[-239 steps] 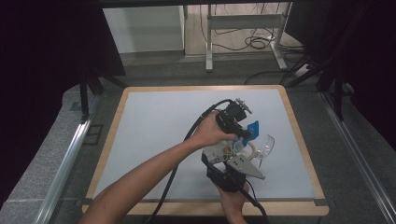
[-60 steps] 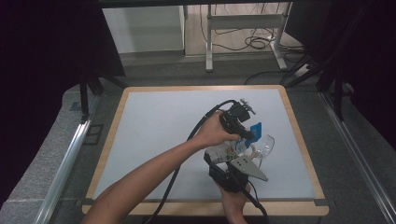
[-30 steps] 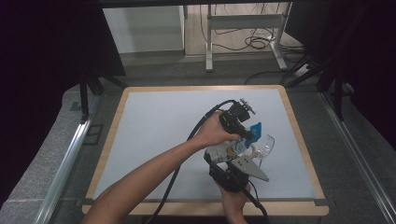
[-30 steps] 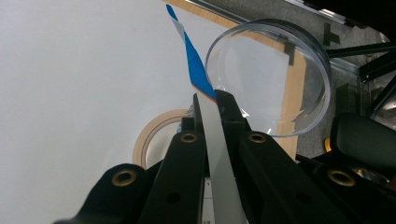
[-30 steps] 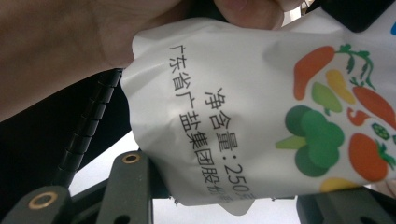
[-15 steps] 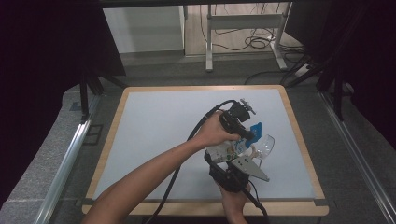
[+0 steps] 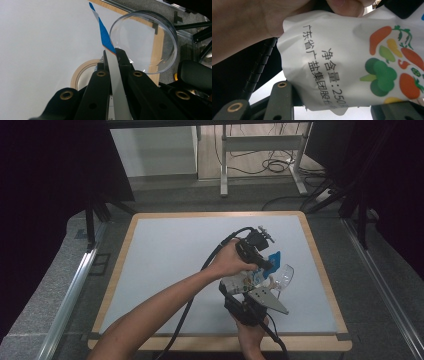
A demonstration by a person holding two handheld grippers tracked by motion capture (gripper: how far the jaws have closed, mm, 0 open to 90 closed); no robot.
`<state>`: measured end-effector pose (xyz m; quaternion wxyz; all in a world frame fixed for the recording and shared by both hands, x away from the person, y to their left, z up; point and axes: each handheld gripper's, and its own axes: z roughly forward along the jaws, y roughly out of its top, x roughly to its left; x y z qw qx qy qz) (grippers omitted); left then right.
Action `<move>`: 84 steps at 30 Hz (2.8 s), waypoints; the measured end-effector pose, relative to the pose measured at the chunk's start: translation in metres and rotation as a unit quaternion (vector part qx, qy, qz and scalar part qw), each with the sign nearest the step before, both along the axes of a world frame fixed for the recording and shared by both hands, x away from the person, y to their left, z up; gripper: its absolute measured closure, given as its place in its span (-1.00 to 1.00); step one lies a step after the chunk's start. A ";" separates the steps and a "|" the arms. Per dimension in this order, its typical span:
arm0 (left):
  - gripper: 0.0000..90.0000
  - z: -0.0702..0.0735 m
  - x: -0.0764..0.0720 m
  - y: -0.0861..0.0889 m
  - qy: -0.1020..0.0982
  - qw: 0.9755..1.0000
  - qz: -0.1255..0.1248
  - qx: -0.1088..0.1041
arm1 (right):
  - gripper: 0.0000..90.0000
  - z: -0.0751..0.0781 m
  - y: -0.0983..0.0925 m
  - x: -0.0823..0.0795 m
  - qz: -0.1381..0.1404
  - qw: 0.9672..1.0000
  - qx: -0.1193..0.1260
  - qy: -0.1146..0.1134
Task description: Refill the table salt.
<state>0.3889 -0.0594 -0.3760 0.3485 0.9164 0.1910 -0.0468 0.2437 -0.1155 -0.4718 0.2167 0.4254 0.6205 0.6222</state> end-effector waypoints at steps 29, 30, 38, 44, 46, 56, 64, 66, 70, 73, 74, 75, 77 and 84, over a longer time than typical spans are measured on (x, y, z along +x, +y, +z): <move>1.00 -0.003 0.002 -0.003 0.004 1.000 -0.002 0.004 | 0.21 -0.001 -0.001 0.002 -0.002 1.000 0.001 0.004; 1.00 -0.003 0.002 -0.003 0.004 1.000 -0.002 0.004 | 0.21 -0.001 -0.001 0.002 -0.002 1.000 0.001 0.004; 1.00 -0.002 0.002 -0.003 0.000 1.000 -0.004 0.005 | 0.21 -0.001 -0.002 0.002 -0.003 1.000 0.002 0.002; 1.00 -0.002 0.001 -0.004 0.002 1.000 -0.004 0.005 | 0.21 -0.001 -0.002 0.002 -0.005 1.000 0.004 0.001; 1.00 -0.002 0.002 -0.004 0.002 1.000 -0.004 0.006 | 0.21 -0.001 -0.001 0.002 -0.005 1.000 0.004 0.001; 1.00 -0.001 0.001 -0.005 0.001 1.000 -0.003 0.009 | 0.21 -0.001 -0.001 0.002 -0.006 1.000 0.009 0.000; 1.00 0.000 0.001 -0.005 -0.001 1.000 -0.004 0.009 | 0.21 -0.001 -0.002 0.001 -0.006 1.000 0.017 0.004; 1.00 0.000 0.001 -0.005 -0.002 1.000 -0.005 0.009 | 0.21 -0.001 -0.002 0.001 -0.007 1.000 0.016 0.003; 1.00 0.000 0.001 -0.005 -0.002 1.000 -0.005 0.010 | 0.21 -0.001 -0.001 0.001 -0.007 1.000 0.018 0.003; 1.00 -0.001 0.001 -0.005 -0.002 1.000 -0.005 0.010 | 0.21 -0.001 -0.001 0.001 -0.008 1.000 0.018 0.004; 1.00 -0.001 0.001 -0.005 -0.002 1.000 -0.005 0.010 | 0.21 -0.001 -0.001 0.001 -0.008 1.000 0.018 0.004; 1.00 -0.001 0.001 -0.005 -0.002 1.000 -0.005 0.010 | 0.21 -0.001 -0.001 0.001 -0.008 1.000 0.018 0.004; 1.00 -0.001 0.001 -0.005 0.000 1.000 -0.003 0.009 | 0.21 -0.001 -0.001 0.001 -0.008 1.000 0.018 0.004; 1.00 -0.001 0.001 -0.005 0.000 1.000 -0.004 0.010 | 0.21 -0.002 -0.001 0.001 -0.007 1.000 0.017 0.004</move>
